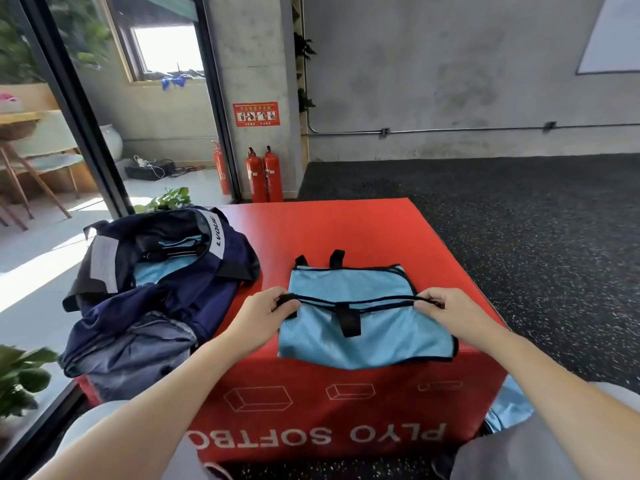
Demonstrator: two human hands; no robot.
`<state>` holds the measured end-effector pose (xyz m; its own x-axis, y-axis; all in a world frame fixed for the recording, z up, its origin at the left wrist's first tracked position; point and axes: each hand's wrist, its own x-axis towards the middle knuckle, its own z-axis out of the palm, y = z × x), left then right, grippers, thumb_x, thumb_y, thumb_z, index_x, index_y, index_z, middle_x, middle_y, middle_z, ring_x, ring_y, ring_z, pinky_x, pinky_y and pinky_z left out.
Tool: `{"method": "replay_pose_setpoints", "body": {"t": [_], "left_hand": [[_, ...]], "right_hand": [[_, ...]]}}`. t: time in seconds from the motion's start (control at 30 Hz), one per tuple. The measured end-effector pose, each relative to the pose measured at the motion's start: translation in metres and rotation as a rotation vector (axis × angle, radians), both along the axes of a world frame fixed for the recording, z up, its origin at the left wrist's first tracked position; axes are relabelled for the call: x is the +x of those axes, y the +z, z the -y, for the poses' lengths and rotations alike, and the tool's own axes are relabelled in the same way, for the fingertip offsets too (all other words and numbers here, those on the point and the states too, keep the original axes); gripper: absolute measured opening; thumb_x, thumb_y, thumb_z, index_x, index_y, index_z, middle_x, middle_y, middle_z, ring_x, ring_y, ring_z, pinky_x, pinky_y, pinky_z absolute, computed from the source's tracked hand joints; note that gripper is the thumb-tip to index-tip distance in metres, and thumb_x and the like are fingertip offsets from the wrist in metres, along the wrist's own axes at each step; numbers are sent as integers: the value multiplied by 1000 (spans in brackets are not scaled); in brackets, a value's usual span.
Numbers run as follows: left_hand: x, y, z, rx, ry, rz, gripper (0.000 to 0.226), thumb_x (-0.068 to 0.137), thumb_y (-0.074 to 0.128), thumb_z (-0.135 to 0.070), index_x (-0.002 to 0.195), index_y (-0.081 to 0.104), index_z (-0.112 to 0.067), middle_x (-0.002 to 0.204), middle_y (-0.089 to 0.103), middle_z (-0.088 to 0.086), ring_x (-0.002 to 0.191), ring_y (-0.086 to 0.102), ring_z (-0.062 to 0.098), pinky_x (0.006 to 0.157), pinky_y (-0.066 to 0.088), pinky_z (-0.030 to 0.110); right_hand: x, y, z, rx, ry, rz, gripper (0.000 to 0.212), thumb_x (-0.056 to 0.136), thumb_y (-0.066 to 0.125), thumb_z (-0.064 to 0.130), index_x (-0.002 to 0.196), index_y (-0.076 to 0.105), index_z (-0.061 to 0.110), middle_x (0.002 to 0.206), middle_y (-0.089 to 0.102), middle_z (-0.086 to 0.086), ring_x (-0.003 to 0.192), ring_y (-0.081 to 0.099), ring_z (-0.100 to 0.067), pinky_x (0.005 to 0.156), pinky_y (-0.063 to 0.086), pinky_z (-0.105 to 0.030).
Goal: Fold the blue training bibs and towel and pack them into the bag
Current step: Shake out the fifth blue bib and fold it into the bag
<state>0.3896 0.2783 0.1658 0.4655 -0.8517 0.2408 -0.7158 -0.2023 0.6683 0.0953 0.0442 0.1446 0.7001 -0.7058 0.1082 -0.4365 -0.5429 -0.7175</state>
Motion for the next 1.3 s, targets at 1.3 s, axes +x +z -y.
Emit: {"method": "replay_pose_setpoints", "body": {"t": [1.3], "left_hand": [[107,-49,159,211,345,-102,51,71,82,-47,111,56,-28,93,59,-4,84,61,17,78,56,42]], "right_hand": [[132,-23,123,-275,-89,-212,22,83,78,42,102,68,36,91,59,22,93,57,-6,90,49,-39]]}}
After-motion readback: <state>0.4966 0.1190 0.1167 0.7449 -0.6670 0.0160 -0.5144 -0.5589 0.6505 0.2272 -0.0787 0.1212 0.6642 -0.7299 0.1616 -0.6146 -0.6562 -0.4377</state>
